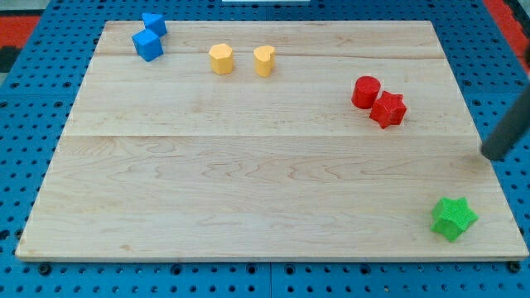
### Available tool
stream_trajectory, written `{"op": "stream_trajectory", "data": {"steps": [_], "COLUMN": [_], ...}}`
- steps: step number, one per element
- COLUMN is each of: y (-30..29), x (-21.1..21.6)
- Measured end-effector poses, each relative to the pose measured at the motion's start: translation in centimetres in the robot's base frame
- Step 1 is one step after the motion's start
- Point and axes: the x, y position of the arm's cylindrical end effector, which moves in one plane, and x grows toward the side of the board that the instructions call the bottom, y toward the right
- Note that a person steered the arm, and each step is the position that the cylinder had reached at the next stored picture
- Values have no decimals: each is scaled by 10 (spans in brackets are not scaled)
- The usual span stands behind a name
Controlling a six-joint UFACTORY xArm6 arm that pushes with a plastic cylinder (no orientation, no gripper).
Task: Point your arm between red blocks
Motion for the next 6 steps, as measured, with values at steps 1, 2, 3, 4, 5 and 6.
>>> {"op": "stream_trajectory", "data": {"steps": [1,2,3,4,5,6], "y": [14,35,-30,-81,-152,-210], "x": [-21,-18,-41,-68,-91,-99]}}
